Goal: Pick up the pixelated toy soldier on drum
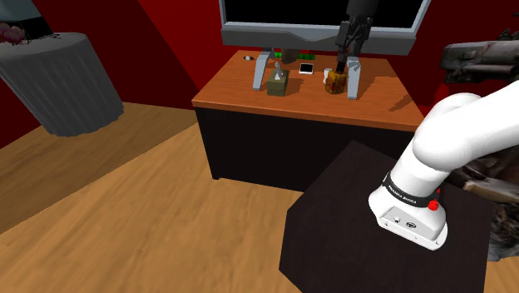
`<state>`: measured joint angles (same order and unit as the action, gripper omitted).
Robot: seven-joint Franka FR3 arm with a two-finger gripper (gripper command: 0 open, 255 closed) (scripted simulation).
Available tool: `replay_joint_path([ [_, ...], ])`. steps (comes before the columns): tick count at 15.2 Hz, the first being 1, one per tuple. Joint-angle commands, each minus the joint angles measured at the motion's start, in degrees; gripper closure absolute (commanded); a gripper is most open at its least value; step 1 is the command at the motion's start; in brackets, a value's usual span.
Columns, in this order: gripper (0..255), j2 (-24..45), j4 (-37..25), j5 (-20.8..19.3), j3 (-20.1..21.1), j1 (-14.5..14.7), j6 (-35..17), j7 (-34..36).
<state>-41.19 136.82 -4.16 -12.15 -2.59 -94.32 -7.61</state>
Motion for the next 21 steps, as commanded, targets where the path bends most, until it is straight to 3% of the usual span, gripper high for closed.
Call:
replay_joint_path([
  [1,0,1.7,-0.6,-1.5,-2.5,-0.6,-1.8,-3.0],
  [7,0,9.6,-5.3,-3.9,-9.9,-1.2,-7.0,-11.8],
  [12,0,17.8,-11.0,-3.3,-16.2,-0.9,-10.8,-19.6],
  [17,0,27.6,-18.6,0.5,-22.5,-0.2,-13.7,-28.4],
  [21,0,36.9,-26.1,6.3,-27.1,-0.3,-14.7,-36.5],
])
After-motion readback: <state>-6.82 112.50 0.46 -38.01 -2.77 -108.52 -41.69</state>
